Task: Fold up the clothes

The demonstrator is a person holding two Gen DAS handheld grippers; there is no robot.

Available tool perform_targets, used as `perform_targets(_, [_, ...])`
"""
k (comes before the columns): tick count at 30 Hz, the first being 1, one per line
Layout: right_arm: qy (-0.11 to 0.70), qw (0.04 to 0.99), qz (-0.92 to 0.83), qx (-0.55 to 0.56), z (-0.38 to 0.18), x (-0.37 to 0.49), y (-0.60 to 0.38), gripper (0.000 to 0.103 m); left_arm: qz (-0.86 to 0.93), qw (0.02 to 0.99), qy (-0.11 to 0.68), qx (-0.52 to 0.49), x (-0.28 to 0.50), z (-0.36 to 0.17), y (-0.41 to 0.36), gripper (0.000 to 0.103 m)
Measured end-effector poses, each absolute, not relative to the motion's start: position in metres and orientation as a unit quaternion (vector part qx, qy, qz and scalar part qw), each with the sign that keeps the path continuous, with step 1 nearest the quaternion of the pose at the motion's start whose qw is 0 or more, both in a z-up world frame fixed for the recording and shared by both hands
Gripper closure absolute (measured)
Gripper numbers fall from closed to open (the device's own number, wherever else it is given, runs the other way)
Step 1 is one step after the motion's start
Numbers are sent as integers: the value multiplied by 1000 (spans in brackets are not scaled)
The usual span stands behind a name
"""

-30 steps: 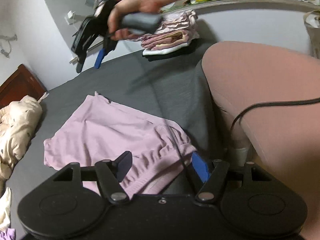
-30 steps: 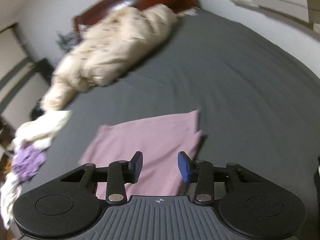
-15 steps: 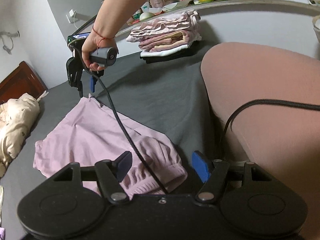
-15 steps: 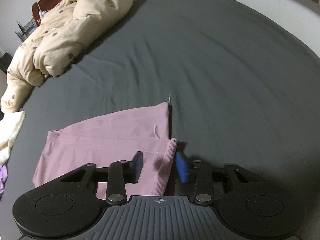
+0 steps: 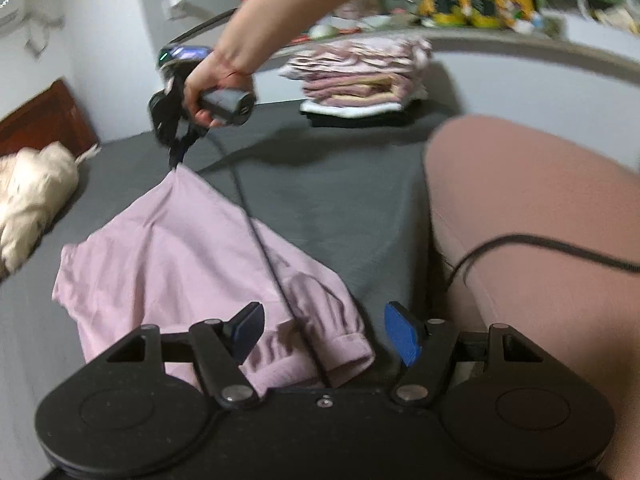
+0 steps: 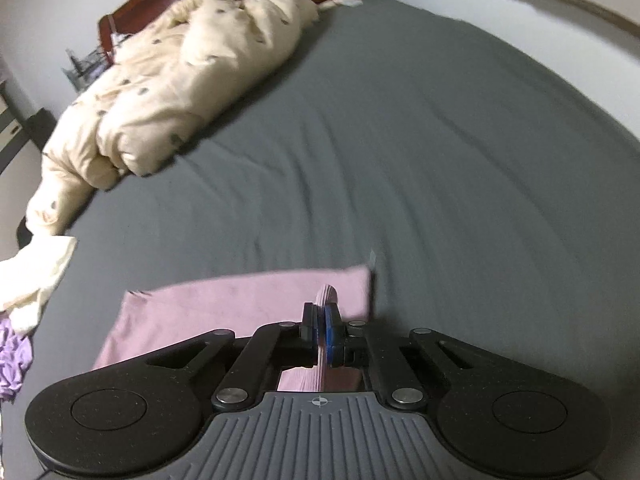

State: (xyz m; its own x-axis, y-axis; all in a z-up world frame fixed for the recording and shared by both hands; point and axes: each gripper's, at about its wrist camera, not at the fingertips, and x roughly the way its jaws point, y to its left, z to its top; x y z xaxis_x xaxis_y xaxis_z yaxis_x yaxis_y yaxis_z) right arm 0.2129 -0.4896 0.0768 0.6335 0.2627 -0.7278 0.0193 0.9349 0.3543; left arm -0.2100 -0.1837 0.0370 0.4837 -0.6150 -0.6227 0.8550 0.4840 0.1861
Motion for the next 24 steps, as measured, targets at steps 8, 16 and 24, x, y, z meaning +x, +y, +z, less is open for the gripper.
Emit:
perform_targets(8, [415,897,60,139,85,242,-479,100,-422,843,247,224,-203,50,-165,32])
perform_targets(16, [440,879,13,181,40,253,-496,99,-378,869,281,150,-175,60,-136,31])
perform_targets(24, [383,870,32,309,28,194,-531,98,-322,894,283,133,-90,81,-92,28])
